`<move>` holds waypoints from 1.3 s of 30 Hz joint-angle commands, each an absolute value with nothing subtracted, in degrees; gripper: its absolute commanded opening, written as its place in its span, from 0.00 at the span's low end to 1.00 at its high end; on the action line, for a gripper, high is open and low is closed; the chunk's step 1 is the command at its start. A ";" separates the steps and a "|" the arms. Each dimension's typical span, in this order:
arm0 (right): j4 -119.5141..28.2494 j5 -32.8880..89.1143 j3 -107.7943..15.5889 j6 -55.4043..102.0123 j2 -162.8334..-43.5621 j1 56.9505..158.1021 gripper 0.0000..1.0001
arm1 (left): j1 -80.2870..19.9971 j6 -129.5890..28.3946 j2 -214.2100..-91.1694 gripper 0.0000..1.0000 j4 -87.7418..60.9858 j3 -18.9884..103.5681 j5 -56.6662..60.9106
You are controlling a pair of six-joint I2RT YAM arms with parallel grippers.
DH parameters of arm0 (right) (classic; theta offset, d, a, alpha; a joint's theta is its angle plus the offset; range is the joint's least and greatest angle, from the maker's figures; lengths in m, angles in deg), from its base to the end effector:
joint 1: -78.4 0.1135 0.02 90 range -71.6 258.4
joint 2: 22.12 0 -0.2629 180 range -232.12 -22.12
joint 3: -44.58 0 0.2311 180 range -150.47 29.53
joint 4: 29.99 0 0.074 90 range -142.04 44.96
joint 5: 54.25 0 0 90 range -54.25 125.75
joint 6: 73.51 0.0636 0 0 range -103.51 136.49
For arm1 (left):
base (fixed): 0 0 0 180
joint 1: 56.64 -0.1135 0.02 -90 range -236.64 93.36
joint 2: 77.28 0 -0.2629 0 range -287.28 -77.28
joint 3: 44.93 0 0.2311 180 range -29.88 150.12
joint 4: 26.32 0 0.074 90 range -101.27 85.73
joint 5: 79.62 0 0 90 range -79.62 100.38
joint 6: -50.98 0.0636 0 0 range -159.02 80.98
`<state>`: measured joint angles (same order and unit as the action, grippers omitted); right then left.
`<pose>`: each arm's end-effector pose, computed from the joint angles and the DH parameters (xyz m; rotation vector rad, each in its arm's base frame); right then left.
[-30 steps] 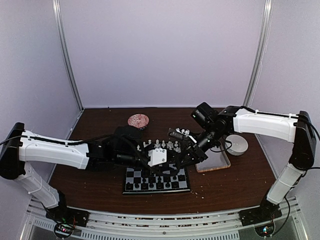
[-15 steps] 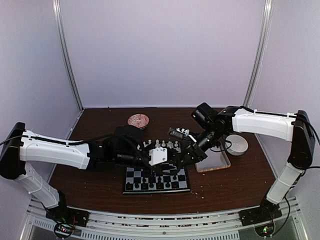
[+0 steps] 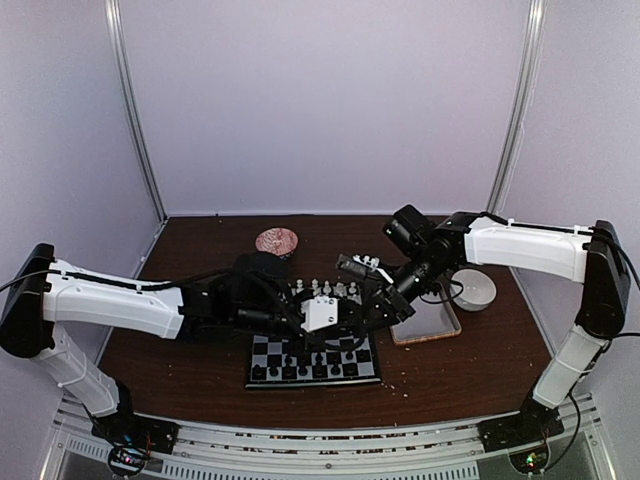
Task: Set up the chess pieces on the board
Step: Pass from the right arm to the left
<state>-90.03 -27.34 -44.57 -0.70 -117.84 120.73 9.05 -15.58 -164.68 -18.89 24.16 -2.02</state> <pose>0.1959 0.2551 0.2543 -1.5352 2.0372 1.6302 0.1317 -0.3247 0.2444 1.5547 1.3771 -0.6790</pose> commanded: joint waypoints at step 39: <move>-93.44 -25.49 -40.20 -13.89 -112.39 107.75 0.43 | -3.97 -36.43 -155.41 0.00 35.63 28.66 9.83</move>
<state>-92.06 -25.06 -39.00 -12.02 -111.33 108.14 -2.23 -33.41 -154.89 29.81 27.94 13.63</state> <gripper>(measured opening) 0.432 0.034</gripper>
